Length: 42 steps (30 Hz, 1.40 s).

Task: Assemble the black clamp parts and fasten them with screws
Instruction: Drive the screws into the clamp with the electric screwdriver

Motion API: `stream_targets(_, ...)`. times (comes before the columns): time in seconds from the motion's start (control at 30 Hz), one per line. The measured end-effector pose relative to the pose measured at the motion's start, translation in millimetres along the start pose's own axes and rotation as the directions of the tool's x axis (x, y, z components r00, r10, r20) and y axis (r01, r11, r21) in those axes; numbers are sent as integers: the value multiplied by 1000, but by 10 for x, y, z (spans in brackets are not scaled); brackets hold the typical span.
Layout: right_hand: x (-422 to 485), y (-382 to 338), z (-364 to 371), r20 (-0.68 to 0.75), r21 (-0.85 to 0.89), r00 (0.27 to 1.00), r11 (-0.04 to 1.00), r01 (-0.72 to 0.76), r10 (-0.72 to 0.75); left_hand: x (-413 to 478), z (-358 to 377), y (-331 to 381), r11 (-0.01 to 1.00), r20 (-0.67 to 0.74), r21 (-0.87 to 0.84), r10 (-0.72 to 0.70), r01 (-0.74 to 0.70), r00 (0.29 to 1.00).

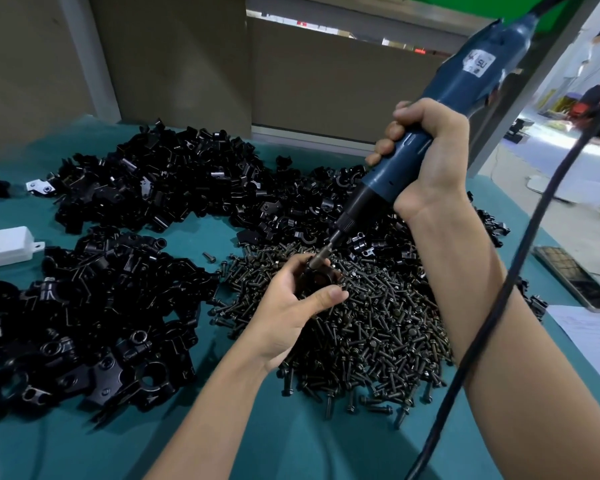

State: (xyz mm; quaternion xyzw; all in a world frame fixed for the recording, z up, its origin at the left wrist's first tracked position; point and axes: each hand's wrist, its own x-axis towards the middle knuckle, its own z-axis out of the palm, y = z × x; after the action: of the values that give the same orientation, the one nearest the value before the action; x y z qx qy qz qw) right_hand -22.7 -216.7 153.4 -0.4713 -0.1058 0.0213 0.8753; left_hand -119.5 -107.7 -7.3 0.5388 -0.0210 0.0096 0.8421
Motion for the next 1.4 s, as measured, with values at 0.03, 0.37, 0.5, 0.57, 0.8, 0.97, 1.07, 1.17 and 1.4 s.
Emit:
stream_targets(0.03,-6,-28,-9,33,7,999,1000,-12,12,1,4,-5,1000,10,16,-7,7,1000)
stream_targets(0.37,8,-221,-92,125,35,991,999,38,-42,25,-107,29,962,-55,-271,-46,30,997)
stream_targets(0.5,-9,-167,-118,97,19,994,999,42,-43,12,-83,46,964,-65,-264,-15,-3,998)
stream_targets(0.57,-21,-144,-132,92,10,995,999,47,-48,8,-89,54,968,-64,-252,-6,-10,998)
stream_targets(0.8,-31,-149,-161,81,6,995,999,54,-55,-6,-82,41,984,-51,-177,27,-36,998)
stream_targets(0.97,-25,-137,-212,45,15,998,999,42,-43,-12,-79,54,989,-56,-144,23,-31,998)
stream_targets(1.07,-11,-125,-232,21,33,999,999,43,-44,-8,-77,53,993,-45,-119,17,-22,999)
stream_targets(1.17,-13,-103,-235,29,30,999,999,44,-45,-12,-63,56,997,-43,-73,15,-18,999)
stream_targets(1.4,-8,-92,-208,34,17,998,999,51,-52,-16,-56,51,998,-63,3,58,-58,996)
